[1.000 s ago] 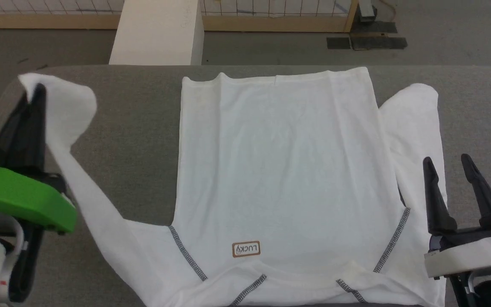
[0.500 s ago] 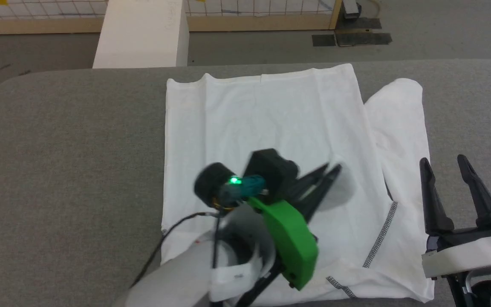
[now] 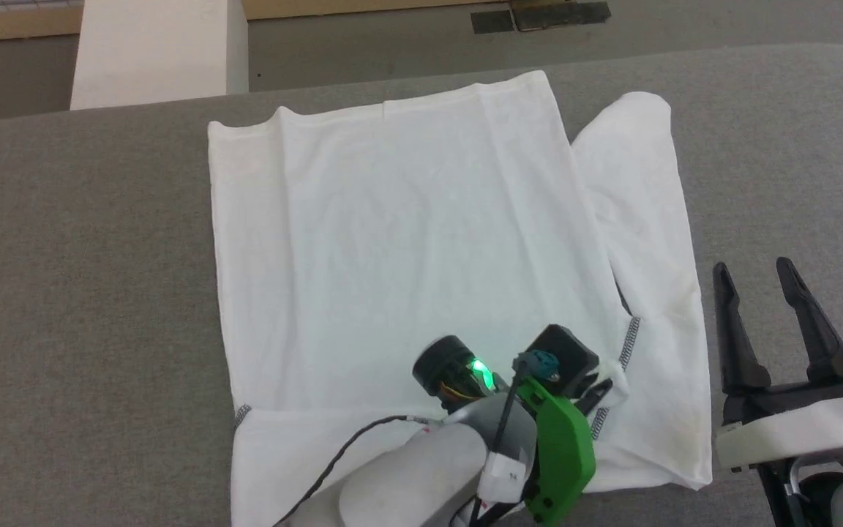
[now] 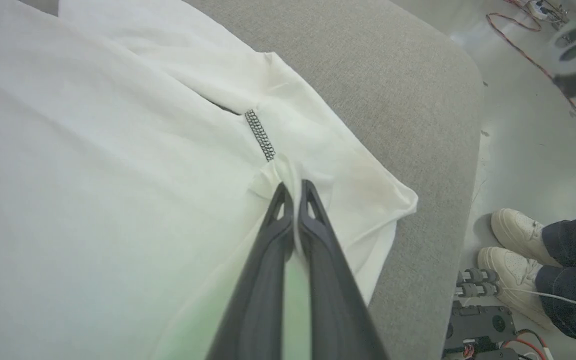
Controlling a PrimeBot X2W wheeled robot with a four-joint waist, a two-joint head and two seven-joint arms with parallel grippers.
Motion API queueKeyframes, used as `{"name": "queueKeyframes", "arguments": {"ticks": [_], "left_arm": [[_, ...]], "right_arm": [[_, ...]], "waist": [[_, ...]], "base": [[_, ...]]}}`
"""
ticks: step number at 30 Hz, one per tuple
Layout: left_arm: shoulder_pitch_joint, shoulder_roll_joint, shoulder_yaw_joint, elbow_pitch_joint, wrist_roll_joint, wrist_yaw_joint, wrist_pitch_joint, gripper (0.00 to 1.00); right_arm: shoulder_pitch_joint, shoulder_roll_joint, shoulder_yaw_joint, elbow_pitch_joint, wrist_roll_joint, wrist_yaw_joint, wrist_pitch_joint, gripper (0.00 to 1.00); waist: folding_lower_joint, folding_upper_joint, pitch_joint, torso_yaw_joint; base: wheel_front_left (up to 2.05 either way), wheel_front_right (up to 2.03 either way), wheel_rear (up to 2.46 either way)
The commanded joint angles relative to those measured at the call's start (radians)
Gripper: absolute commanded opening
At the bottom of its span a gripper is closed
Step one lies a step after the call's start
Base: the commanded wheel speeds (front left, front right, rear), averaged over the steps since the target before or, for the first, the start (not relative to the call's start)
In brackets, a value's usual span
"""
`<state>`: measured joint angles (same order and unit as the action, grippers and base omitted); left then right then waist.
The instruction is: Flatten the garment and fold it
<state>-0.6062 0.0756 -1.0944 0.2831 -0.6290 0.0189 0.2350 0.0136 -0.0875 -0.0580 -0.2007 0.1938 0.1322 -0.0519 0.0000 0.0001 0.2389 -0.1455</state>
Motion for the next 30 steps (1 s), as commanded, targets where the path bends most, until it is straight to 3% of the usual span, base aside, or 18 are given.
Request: {"name": "queueKeyframes", "arguments": {"ticks": [1, 5, 8, 10, 12, 14, 16, 20, 24, 26, 30], "left_arm": [[-0.031, -0.012, 0.009, 0.033, 0.008, 0.0, -0.035, 0.0], [-0.07, -0.022, 0.019, 0.104, 0.008, 0.014, -0.109, 0.0], [-0.089, -0.024, -0.009, 0.131, -0.007, -0.003, -0.118, 0.0], [-0.091, -0.025, -0.051, 0.123, -0.029, -0.024, -0.114, 0.35], [-0.091, -0.025, -0.101, 0.115, -0.049, -0.044, -0.097, 0.29], [-0.083, -0.025, -0.132, 0.102, -0.072, -0.057, -0.088, 0.32], [-0.076, -0.025, -0.15, 0.095, -0.09, -0.061, -0.081, 1.0], [-0.077, -0.025, -0.132, 0.072, -0.154, -0.041, -0.122, 1.0], [-0.076, -0.022, -0.025, 0.036, -0.232, -0.026, -0.224, 1.0], [-0.063, 0.01, 0.047, 0.0, -0.256, -0.012, -0.293, 1.0], [-0.021, 0.139, 0.198, -0.068, -0.239, 0.084, -0.442, 1.0]], "right_arm": [[-0.018, 0.004, 0.006, 0.005, 0.004, -0.002, -0.006, 1.0], [-0.023, 0.0, 0.012, 0.012, 0.01, -0.002, -0.008, 1.0], [-0.025, -0.002, 0.017, 0.014, 0.012, -0.002, -0.009, 1.0], [-0.027, -0.002, 0.02, 0.016, 0.012, -0.002, -0.009, 1.0], [-0.028, -0.002, 0.02, 0.015, 0.012, -0.002, -0.008, 1.0], [-0.03, -0.003, 0.019, 0.013, 0.012, -0.002, -0.007, 1.0], [-0.03, -0.004, 0.017, 0.012, 0.011, -0.002, -0.005, 1.0], [-0.028, -0.01, 0.016, 0.01, 0.009, -0.002, 0.004, 1.0], [-0.029, -0.031, 0.012, 0.003, 0.008, -0.002, 0.022, 1.0], [-0.037, -0.046, 0.006, 0.001, 0.008, -0.002, 0.033, 1.0], [-0.079, -0.081, -0.006, 0.016, 0.014, -0.002, 0.075, 1.0]], "waist": [[0.0, -0.0001, 0.021, -0.02], [0.0, -0.0001, 0.029, -0.021], [0.0, -0.0001, 0.033, -0.02], [0.0, -0.0001, 0.034, -0.018], [0.0, -0.0001, 0.035, -0.015], [0.0, -0.0001, 0.036, -0.01], [0.0, -0.0001, 0.034, -0.005], [0.0, -0.0001, 0.025, 0.009], [0.0, -0.0001, 0.017, 0.029], [0.0, -0.0001, 0.016, 0.04], [0.0, -0.0001, 0.027, 0.062]], "base": [[0.0, 0.0, 0.0], [0.0, 0.0, 0.0], [0.0, 0.0, 0.0], [0.0, 0.0, 0.0], [0.0, 0.0, 0.0], [0.0, 0.0, 0.0], [0.0, 0.0, 0.0], [0.0, 0.0, 0.0], [0.0, 0.0, 0.0], [0.0, 0.0, 0.0], [0.0, 0.0, 0.0]]}}
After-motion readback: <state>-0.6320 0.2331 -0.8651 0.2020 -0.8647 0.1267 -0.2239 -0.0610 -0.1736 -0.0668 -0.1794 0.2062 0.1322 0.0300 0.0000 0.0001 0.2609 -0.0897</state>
